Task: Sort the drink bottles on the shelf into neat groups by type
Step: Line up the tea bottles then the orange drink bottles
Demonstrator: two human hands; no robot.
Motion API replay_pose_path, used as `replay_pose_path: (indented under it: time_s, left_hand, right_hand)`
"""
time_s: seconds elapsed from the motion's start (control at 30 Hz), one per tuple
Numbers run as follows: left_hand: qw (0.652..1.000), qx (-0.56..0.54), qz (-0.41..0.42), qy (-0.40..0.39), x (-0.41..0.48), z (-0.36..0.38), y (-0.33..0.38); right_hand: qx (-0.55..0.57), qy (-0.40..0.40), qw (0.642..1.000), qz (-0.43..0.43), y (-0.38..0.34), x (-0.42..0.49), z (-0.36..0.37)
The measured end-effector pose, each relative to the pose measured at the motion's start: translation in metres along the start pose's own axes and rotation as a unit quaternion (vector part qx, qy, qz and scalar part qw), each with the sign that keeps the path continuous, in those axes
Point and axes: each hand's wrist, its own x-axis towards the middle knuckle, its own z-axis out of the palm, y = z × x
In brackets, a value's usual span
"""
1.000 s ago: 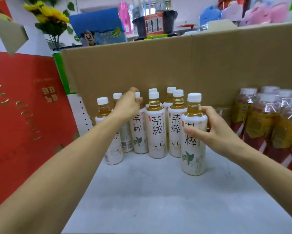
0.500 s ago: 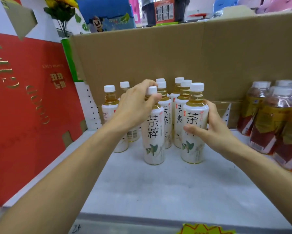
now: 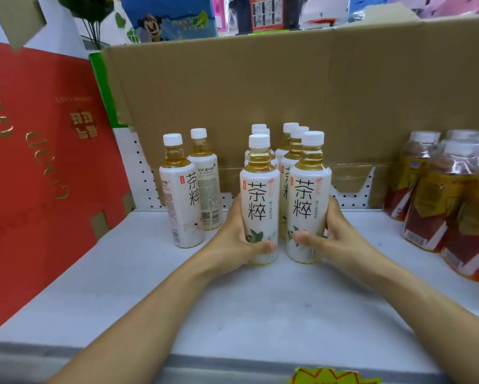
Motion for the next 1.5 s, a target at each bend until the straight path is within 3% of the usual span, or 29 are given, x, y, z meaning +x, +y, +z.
replay_pose_path:
  time_s: [0.2,0.27,0.37,0.4,0.43,0.5,0.57,0.67,0.77,0.83,0.9,0.97,1.03,1.13,1.23,1.3,1.4,1.43,1.5]
  left_hand:
    - [0.998,0.040,0.019,0.044,-0.005,0.002,0.000]
    - [0.974,0.130,0.080,0.167,-0.006,-0.003,0.008]
    - [0.864,0.233,0.180,0.410,-0.006,-0.030,0.012]
    - [0.845,0.224,0.162,0.458,-0.005,-0.042,0.008]
    - [0.851,0.194,0.115,0.474,-0.004,-0.054,0.001]
    - [0.907,0.092,-0.009,0.412,-0.003,-0.070,-0.014]
    - [0.936,0.021,-0.103,0.335,-0.003,-0.072,-0.021]
    - [0.941,0.015,-0.121,0.317,-0.007,-0.076,-0.020]
    - [0.968,-0.024,-0.126,0.216,-0.023,-0.075,-0.009]
    - [0.982,-0.038,-0.122,0.136,-0.039,-0.068,0.000]
    - [0.990,-0.044,-0.108,0.083,-0.050,-0.061,0.008]
    - [0.995,-0.039,-0.092,0.031,-0.055,-0.058,0.014]
    - [0.997,-0.017,-0.073,0.000,-0.059,-0.055,0.022]
    - [0.998,0.022,-0.047,-0.028,-0.064,-0.058,0.029]
    - [0.993,-0.041,-0.044,-0.101,-0.066,-0.069,0.029]
    - [0.993,-0.108,-0.036,-0.038,-0.058,-0.073,0.028]
    - [0.954,-0.157,-0.077,0.244,-0.021,-0.074,0.015]
    - [0.939,-0.151,-0.094,0.295,-0.008,-0.072,0.012]
    - [0.940,-0.128,-0.122,0.291,0.017,-0.070,0.006]
  right_hand:
    - [-0.029,0.022,0.999,-0.018,-0.001,-0.005,0.002]
    - [-0.039,0.030,0.998,-0.028,-0.001,-0.006,0.003]
    - [-0.051,0.044,0.997,-0.047,-0.001,-0.008,0.003]
    - [-0.054,0.047,0.996,-0.049,-0.001,-0.008,0.003]
    - [-0.057,0.046,0.996,-0.049,0.000,-0.008,0.003]
    - [-0.070,0.042,0.996,-0.048,0.003,-0.008,0.005]
    - [-0.082,0.041,0.995,-0.048,0.002,-0.008,0.008]
    - [-0.084,0.035,0.995,-0.045,0.001,-0.009,0.008]
    - [-0.094,0.051,0.993,-0.057,0.001,-0.011,0.005]
    - [-0.168,0.151,0.965,-0.133,-0.005,-0.012,0.002]
    - [-0.214,0.232,0.913,-0.260,-0.019,-0.015,0.002]
    - [-0.223,0.225,0.882,-0.350,-0.036,-0.020,0.011]
    - [-0.214,0.134,0.897,-0.364,-0.047,-0.028,0.030]
    - [-0.142,0.018,0.962,-0.234,-0.057,-0.040,0.059]
    - [-0.025,-0.012,0.991,-0.133,-0.053,-0.045,0.071]
    - [-0.013,-0.001,0.994,-0.110,-0.048,-0.049,0.070]
    - [-0.010,0.024,0.996,-0.089,-0.044,-0.057,0.059]
    - [-0.013,0.033,0.996,-0.085,-0.043,-0.059,0.052]
    - [-0.017,0.059,0.995,-0.074,-0.042,-0.063,0.035]
